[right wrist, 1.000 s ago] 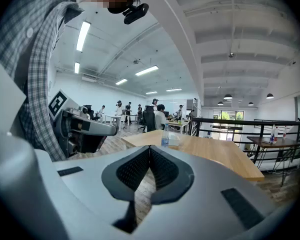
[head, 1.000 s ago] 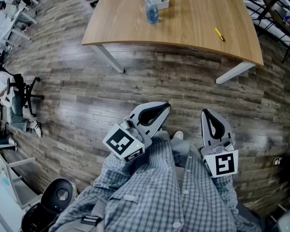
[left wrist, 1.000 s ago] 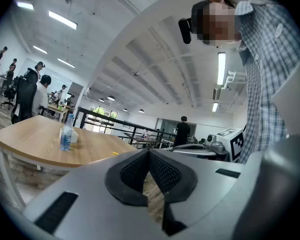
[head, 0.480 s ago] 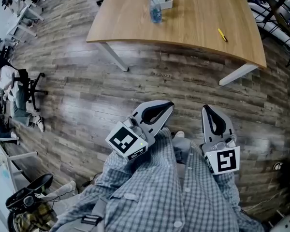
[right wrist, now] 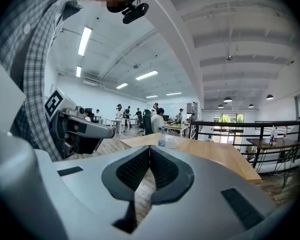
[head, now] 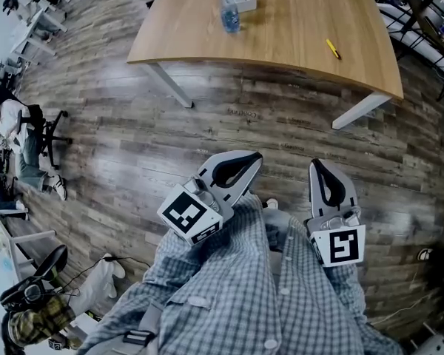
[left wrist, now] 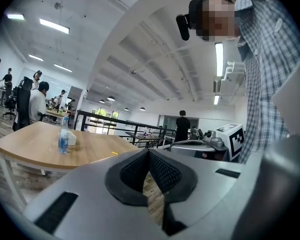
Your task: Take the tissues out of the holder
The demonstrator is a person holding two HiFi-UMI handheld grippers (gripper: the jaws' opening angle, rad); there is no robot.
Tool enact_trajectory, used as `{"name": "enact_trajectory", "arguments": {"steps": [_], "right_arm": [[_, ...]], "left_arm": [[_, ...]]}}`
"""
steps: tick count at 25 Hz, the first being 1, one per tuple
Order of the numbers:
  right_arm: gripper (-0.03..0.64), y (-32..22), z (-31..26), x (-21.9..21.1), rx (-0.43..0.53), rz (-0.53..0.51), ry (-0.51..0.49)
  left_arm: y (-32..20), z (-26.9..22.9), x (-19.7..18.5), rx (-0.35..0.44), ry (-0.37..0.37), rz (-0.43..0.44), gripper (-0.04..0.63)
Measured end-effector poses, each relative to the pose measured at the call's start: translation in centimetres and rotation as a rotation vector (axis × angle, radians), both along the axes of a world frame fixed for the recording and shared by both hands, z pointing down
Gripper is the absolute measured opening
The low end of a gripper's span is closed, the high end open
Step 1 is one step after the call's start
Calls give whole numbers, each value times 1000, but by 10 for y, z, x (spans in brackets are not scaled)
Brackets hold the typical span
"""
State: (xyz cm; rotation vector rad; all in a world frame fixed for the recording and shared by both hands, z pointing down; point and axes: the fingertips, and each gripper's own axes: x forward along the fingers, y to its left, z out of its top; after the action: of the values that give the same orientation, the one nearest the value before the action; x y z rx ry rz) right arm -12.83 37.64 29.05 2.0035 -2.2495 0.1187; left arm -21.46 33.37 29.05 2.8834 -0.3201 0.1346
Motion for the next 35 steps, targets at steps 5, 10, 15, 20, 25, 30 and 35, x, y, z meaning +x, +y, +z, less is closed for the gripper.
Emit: {"name": "enact_trajectory", "arguments": {"steps": [5, 10, 15, 20, 25, 30, 35], "right_arm": [[12, 13, -1, 18, 6, 29, -3], [12, 21, -2, 25, 22, 3, 13], [12, 26, -2, 27, 32, -23, 28], [13, 29, -1, 37, 37, -2, 18], [14, 37, -1, 45, 45, 5, 23], [14, 39, -3, 54, 49, 30, 20], [14, 39, 0, 55, 31, 16, 54]], "left_arm": [[11, 1, 10, 12, 9, -12, 8], [18, 0, 16, 27, 14, -36, 8], [20, 0, 19, 41, 6, -62, 8], [20, -1, 22, 48, -4, -67, 8], [32, -1, 26, 60, -14, -52, 8], [33, -1, 26, 64, -16, -61, 8], [30, -2, 26, 70, -10, -68, 8]]}}
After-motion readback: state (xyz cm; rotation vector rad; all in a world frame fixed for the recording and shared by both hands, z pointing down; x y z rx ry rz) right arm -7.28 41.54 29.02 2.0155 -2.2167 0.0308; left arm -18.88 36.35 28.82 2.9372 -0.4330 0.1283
